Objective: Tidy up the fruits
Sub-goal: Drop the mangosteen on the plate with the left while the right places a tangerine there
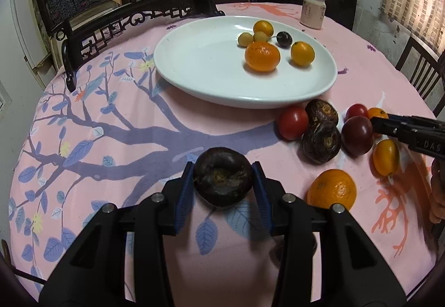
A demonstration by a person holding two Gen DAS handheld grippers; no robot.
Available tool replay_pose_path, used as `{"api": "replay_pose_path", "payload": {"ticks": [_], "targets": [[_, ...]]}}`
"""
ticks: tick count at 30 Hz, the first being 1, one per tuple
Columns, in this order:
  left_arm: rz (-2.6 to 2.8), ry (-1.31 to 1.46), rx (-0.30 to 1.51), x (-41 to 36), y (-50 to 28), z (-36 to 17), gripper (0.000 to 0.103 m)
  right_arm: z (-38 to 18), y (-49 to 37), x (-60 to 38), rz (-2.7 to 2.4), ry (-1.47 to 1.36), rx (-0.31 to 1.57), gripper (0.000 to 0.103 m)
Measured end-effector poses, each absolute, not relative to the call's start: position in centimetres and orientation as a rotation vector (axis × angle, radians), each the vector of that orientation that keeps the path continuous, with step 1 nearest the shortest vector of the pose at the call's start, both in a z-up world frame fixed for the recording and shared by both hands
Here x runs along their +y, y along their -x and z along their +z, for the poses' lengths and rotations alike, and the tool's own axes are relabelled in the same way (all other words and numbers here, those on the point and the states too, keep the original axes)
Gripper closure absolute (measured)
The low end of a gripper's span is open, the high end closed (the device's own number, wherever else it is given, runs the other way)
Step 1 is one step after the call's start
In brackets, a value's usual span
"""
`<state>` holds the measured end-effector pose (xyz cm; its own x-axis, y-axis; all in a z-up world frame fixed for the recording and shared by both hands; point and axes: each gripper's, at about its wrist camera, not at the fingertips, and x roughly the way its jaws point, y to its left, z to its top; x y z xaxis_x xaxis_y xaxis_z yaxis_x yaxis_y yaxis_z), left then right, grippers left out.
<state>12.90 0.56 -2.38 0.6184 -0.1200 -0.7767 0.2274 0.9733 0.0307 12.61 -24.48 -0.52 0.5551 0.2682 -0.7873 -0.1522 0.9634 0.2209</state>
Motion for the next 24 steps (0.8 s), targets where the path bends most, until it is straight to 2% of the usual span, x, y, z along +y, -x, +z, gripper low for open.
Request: {"api": "replay_pose_path", "payload": {"ticks": [7,11,19,20,21,22,24], "targets": [[-0.174,-0.052,0.820,1.4,-13.9,1.6,0.061,3.5,-12.1,-26.2,0.239,-0.231,0.804,0.067],[-0.153,-0.027,0.810,0.5,-17.0,3.5,0.061,5.1,-14.6,-24.0,0.300,-0.222,0.820,0.067],[-0.101,-0.013,0.890,-1.2,-23.2,0.7,0.060,3.5,-20.3,-18.0,0.363,-0.121,0.895,0.065],[-0.096,-0.006,0.895,-1.1,-23.5,0.2,0.056,3.2,-20.4,-17.9,0.366,-0.123,0.900,0.062],[-0.092,-0.001,0.895,-1.0,-23.7,0.0,0.050,3.1,-20.6,-18.0,0.368,-0.125,0.898,0.052],[-0.092,0.002,0.890,-0.9,-23.7,-0.2,0.043,3.1,-20.6,-18.2,0.368,-0.122,0.880,0.046],[-0.103,0.014,0.878,-0.4,-23.6,0.1,0.040,3.6,-20.1,-18.7,0.353,-0.108,0.830,0.044]]}}
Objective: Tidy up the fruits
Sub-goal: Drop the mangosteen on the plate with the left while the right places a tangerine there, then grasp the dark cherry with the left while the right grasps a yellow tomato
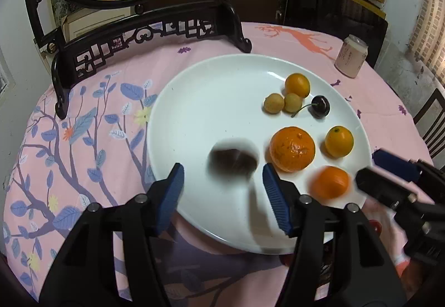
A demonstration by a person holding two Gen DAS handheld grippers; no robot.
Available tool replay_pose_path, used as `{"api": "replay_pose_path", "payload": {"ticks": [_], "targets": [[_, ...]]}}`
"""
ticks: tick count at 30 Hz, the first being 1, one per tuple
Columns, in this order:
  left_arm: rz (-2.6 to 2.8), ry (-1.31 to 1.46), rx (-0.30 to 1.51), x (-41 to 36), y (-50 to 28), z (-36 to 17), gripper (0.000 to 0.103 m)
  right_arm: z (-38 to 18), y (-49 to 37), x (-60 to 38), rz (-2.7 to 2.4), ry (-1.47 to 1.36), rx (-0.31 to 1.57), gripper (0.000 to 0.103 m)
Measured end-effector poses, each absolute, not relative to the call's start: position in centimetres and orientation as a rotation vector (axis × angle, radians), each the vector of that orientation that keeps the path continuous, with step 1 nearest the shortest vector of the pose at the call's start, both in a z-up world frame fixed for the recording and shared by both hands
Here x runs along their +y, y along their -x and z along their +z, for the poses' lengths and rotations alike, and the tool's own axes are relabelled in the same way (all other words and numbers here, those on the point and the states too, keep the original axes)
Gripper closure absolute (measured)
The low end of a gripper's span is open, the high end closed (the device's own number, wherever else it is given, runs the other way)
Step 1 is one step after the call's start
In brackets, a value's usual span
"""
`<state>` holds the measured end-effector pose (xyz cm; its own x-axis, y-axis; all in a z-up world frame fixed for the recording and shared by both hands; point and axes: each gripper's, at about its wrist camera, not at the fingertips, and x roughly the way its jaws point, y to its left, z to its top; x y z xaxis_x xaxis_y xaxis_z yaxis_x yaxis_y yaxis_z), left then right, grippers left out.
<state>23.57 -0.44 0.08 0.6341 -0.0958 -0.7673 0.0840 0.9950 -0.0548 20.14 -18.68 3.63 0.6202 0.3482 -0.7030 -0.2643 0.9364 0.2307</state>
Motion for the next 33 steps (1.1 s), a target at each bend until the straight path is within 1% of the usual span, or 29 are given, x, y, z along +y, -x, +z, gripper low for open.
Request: {"api": "replay_pose_path", "payload": {"ticks": [3,9,10,12,14,15,17,22,26,30,33], "targets": [[-0.118,0.045,0.866,0.3,-23.2,0.5,0.034,4.2,-19.4,-19.8,0.349,-0.127,0.800,0.044],[-0.072,0.049,0.864,1.7,-21.2,0.3,0.034,4.2,-17.8,-21.6,0.315,-0.158,0.797,0.044],[-0.071,0.053,0.860,1.8,-20.7,0.3,0.033,4.1,-17.3,-22.1,0.303,-0.176,0.795,0.044],[-0.064,0.044,0.847,1.7,-19.6,0.2,0.021,3.9,-16.5,-22.8,0.294,-0.198,0.796,0.043],[-0.063,0.017,0.840,1.3,-18.5,0.1,0.021,3.5,-15.5,-23.7,0.282,-0.213,0.799,0.041],[-0.078,0.011,0.840,1.1,-18.0,0.1,0.021,3.2,-15.0,-24.2,0.269,-0.221,0.806,0.038],[-0.110,0.006,0.843,0.6,-17.1,-0.2,0.021,2.9,-14.2,-25.1,0.254,-0.252,0.813,0.036],[-0.161,-0.041,0.867,-1.0,-15.4,-1.2,0.021,3.2,-13.6,-27.1,0.243,-0.334,0.797,0.035],[-0.168,-0.033,0.884,-0.7,-13.9,-1.5,0.021,3.0,-13.6,-27.3,0.250,-0.357,0.812,0.035],[-0.171,-0.079,0.863,-0.4,-10.4,-1.5,0.021,3.1,-13.5,-27.5,0.259,-0.365,0.813,0.035],[-0.192,-0.116,0.846,-0.4,-7.9,-1.8,0.017,3.2,-13.3,-27.5,0.264,-0.369,0.812,0.035]]}}
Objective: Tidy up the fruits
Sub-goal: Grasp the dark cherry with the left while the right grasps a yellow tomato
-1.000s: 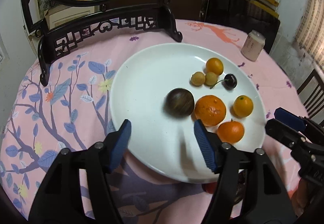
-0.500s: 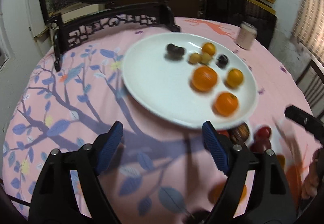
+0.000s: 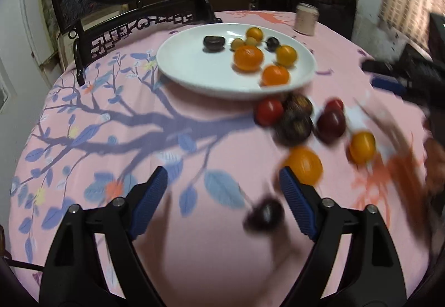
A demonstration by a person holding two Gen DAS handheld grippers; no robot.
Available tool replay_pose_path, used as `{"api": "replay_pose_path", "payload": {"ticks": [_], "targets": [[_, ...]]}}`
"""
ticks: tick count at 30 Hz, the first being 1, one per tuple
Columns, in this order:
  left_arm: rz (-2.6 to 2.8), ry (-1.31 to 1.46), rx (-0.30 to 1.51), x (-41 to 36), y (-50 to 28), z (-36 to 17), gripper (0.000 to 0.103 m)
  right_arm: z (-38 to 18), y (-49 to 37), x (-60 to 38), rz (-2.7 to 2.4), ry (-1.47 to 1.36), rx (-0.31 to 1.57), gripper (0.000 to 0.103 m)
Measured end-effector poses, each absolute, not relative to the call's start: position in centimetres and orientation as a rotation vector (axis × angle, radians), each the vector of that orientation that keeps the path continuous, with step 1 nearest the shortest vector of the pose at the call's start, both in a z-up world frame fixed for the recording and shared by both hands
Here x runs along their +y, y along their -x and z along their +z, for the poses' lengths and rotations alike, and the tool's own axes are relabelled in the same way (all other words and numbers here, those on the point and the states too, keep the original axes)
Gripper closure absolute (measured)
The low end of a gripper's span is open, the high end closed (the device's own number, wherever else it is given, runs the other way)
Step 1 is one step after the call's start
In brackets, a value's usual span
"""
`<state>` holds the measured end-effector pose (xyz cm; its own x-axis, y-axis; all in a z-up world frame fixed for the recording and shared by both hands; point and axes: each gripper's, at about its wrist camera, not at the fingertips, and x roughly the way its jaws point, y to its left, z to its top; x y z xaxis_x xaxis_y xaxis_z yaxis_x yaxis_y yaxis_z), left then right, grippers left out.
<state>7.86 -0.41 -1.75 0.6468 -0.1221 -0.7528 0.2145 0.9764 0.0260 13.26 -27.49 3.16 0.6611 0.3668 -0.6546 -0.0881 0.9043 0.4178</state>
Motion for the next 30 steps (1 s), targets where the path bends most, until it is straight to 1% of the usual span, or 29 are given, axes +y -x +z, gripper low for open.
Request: {"api": "replay_pose_path", "payload": {"ticks": [8,10,11,12,14,17,20,24,30], "targets": [[-0.205,-0.206,0.890,-1.9,-7.1,-3.1,0.017,2.7,-11.6,-27.6,0.275,-0.371,0.821,0.035],[-0.217,-0.221,0.896,-2.3,-7.1,-3.4,0.018,2.4,-11.2,-27.6,0.280,-0.370,0.832,0.035],[-0.223,-0.226,0.897,-2.5,-7.1,-3.4,0.024,2.3,-11.1,-27.5,0.280,-0.367,0.837,0.035],[-0.235,-0.233,0.901,-2.7,-7.1,-3.6,0.034,2.2,-10.9,-27.5,0.281,-0.364,0.841,0.035],[-0.259,-0.228,0.915,-2.8,-7.1,-3.8,0.042,2.0,-10.5,-27.3,0.290,-0.359,0.851,0.035],[-0.287,-0.203,0.925,-2.7,-7.3,-3.7,0.051,1.5,-10.0,-27.1,0.301,-0.355,0.868,0.035],[-0.307,-0.181,0.931,-2.6,-7.4,-3.7,0.063,1.2,-9.8,-26.9,0.311,-0.348,0.883,0.035],[-0.309,-0.173,0.931,-2.5,-7.5,-3.7,0.072,1.0,-9.6,-26.8,0.317,-0.347,0.891,0.035],[-0.249,-0.134,0.906,-1.3,-7.7,-3.0,0.072,0.7,-9.2,-26.4,0.328,-0.325,0.910,0.035]]}}
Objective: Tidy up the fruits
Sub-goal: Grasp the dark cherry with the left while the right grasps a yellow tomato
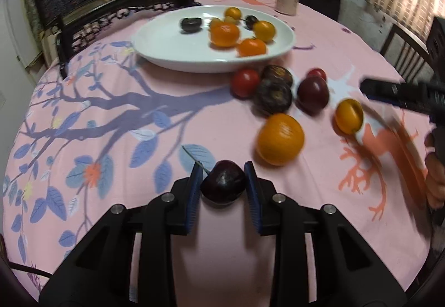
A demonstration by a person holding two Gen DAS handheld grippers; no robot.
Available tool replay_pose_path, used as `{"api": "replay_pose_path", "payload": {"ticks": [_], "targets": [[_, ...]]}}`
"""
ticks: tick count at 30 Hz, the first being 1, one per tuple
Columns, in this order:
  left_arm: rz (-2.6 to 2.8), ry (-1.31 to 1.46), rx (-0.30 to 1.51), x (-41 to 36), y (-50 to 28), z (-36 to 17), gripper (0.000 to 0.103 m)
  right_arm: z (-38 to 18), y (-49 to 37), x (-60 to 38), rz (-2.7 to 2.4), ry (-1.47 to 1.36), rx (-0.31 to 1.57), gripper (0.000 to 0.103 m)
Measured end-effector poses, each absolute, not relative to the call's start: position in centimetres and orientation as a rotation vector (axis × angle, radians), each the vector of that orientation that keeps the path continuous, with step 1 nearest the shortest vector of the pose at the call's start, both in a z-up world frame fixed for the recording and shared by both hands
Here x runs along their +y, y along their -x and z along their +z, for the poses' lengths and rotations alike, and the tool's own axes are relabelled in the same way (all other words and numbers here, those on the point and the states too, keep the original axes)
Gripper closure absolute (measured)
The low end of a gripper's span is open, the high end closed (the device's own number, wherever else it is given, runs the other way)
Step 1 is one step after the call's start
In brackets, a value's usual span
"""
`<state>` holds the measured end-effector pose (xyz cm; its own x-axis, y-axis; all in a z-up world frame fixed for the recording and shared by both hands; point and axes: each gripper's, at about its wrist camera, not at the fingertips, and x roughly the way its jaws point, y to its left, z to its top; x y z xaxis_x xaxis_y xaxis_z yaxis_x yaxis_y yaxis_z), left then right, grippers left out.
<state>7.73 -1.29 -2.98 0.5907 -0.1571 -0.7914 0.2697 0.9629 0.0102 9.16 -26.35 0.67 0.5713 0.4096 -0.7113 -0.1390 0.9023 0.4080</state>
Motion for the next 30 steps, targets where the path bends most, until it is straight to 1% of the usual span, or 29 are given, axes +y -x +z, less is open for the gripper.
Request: {"api": "replay_pose_path", "payload": {"ticks": [8,11,13,14,15,22,26,30], "targets": [[-0.184,-0.123,0.907,-0.4,-8.3,-2.9,0.072,-0.1,-8.1,-23.0,0.362,-0.151,0.935,0.036],[-0.182,-0.124,0.910,-0.4,-8.4,-3.1,0.072,-0.6,-8.1,-22.0,0.362,-0.098,0.945,0.044],[-0.184,-0.125,0.915,-0.5,-8.5,-3.2,0.072,-1.1,-8.4,-21.7,0.357,-0.079,0.957,0.053],[-0.183,-0.129,0.919,-0.6,-8.6,-3.3,0.072,-1.2,-8.5,-21.6,0.352,-0.071,0.962,0.060],[-0.185,-0.134,0.924,-0.7,-8.6,-3.5,0.072,-1.3,-8.6,-21.6,0.344,-0.064,0.955,0.063],[-0.181,-0.150,0.907,-1.1,-8.7,-3.1,0.072,-1.1,-8.5,-21.8,0.349,-0.076,0.937,0.065],[-0.165,-0.109,0.852,-0.4,-9.1,-0.8,0.072,0.7,-8.1,-23.5,0.325,-0.148,0.863,0.065],[-0.141,-0.086,0.824,0.1,-12.1,2.1,0.072,3.2,-9.7,-25.0,0.323,-0.223,0.810,0.065]]}}
